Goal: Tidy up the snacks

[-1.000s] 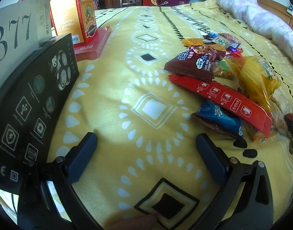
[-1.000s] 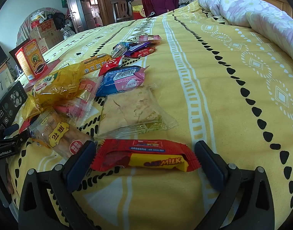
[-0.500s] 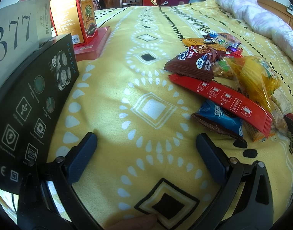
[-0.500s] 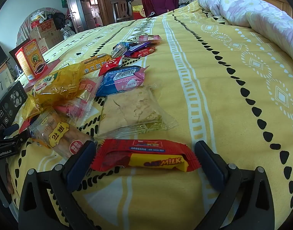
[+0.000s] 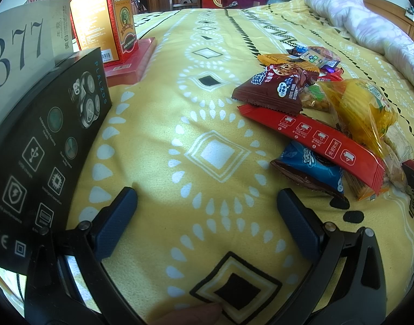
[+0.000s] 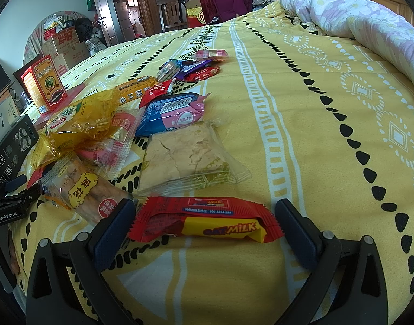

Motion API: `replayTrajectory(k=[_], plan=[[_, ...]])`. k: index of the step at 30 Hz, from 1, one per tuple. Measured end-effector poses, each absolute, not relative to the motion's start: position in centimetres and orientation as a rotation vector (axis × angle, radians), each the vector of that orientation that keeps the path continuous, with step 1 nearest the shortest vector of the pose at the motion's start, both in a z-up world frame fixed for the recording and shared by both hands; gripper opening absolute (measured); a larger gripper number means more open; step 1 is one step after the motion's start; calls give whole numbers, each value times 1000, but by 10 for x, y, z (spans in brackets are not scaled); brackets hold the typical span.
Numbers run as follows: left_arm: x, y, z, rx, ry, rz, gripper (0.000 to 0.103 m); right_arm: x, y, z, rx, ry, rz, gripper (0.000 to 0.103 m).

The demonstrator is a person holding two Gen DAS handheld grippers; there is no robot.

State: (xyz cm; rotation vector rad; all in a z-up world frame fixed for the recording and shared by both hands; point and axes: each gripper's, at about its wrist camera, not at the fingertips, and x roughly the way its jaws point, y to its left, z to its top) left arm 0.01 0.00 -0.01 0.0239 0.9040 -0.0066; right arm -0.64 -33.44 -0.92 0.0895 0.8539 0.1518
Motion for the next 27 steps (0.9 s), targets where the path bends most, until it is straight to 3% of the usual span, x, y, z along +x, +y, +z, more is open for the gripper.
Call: replayTrajectory(k=[27], plan=[[0, 1, -3, 30, 905, -5, 103, -6, -335, -9, 89, 854, 152, 103]])
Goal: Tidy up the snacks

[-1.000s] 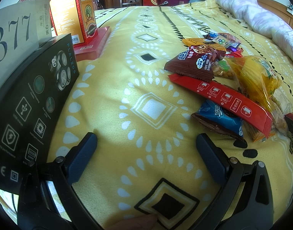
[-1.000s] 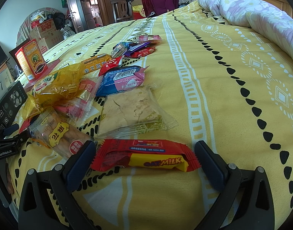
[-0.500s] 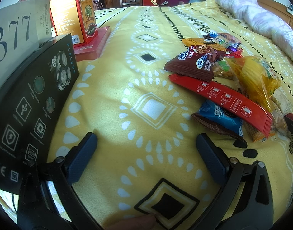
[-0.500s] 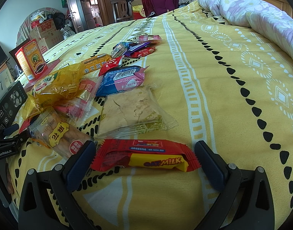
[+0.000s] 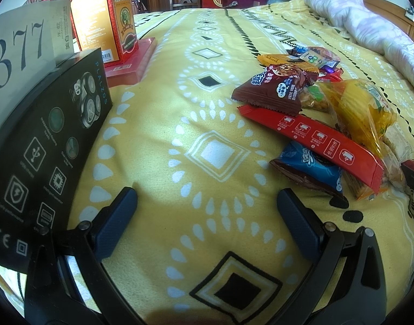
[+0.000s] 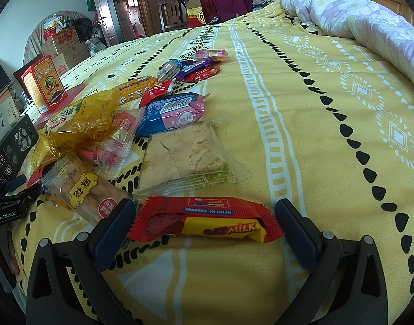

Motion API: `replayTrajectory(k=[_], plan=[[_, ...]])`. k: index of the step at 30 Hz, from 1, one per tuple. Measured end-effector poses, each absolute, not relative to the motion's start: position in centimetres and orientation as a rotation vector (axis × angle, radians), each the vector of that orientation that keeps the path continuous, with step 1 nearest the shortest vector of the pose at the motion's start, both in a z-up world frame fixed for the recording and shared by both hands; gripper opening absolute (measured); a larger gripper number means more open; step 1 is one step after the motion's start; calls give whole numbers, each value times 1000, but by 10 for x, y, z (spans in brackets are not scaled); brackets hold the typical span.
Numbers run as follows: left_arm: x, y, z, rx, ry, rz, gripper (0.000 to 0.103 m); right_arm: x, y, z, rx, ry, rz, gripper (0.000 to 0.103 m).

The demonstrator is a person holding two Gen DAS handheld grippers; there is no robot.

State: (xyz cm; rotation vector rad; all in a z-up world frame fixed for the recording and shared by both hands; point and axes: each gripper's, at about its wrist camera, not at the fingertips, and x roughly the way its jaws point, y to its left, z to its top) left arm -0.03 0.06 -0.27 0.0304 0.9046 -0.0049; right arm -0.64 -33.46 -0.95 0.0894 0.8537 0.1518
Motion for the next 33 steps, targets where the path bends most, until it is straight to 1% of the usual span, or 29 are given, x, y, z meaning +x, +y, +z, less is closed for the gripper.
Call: replayTrajectory(k=[5, 7, 10, 12, 15, 17, 20, 25, 28, 31, 32, 33], plan=[[-3, -2, 6, 30, 919, -19, 103, -7, -334, -9, 79, 859, 146, 103], [-5, -3, 17, 11, 934, -61, 100, -7, -334, -9, 76, 862, 145, 103], [-11, -9, 48, -10, 897, -119, 100, -6, -334, -10, 83, 855, 149, 103], [-13, -19, 79, -5, 832, -169, 101, -5, -332, -11, 78, 857, 147, 103], [4, -43, 101, 40, 818, -281, 103, -6, -333, -11, 88, 855, 154, 103], [18, -62, 102, 113, 833, -344, 103, -5, -336, -11, 106, 856, 167, 103], [32, -102, 98, 319, 805, -421, 103, -7, -339, -11, 126, 842, 180, 103], [40, -129, 87, 417, 873, -612, 103, -7, -340, -10, 139, 838, 188, 103], [46, -138, 78, 508, 872, -609, 103, -8, -341, -10, 139, 838, 188, 103], [57, -138, 75, 487, 889, -609, 102, -7, -341, -10, 138, 838, 188, 103], [60, -139, 72, 490, 896, -604, 100, -8, -341, -10, 138, 838, 188, 103], [63, -140, 68, 496, 909, -595, 91, -8, -341, -10, 139, 838, 188, 103]])
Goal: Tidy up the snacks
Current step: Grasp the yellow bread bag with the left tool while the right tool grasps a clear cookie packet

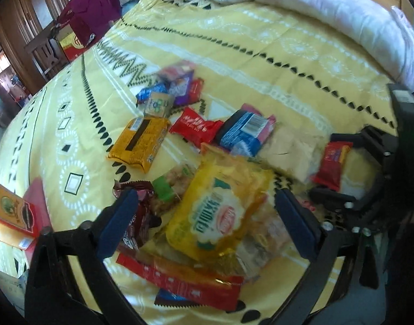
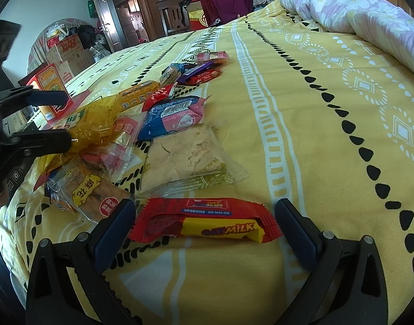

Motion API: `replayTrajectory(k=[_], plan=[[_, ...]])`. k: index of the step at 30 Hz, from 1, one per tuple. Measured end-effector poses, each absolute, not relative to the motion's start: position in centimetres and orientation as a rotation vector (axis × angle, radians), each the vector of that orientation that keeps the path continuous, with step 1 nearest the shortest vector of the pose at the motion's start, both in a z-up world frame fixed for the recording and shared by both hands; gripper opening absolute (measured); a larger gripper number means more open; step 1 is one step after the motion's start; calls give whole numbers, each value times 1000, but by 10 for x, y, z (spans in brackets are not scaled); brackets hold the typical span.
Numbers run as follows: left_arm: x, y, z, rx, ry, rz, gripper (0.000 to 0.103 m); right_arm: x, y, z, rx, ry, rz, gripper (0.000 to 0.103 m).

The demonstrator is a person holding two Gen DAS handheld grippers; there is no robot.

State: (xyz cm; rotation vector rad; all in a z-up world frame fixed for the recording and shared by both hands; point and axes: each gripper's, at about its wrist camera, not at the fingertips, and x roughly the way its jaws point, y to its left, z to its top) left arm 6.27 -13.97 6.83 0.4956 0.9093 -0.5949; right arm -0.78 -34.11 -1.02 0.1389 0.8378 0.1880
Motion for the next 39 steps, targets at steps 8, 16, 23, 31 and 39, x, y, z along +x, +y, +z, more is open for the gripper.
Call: replayTrajectory(k=[8, 16, 23, 31, 39], plan=[[52, -112, 85, 333, 937, -535, 46, -8, -343, -9, 152, 839, 205, 103], [-2, -54, 134, 167, 837, -418, 46, -46, -326, 37, 41, 773, 316, 103], [-18, -33, 136, 76, 849, -410, 47, -43, -273, 73, -145, 758, 606, 100], [-23, -26, 132, 61, 871, -419, 47, 6, -241, 31, -398, 966, 725, 91], [-24, -26, 130, 46, 871, -421, 47, 11, -231, 10, -429, 988, 729, 74]])
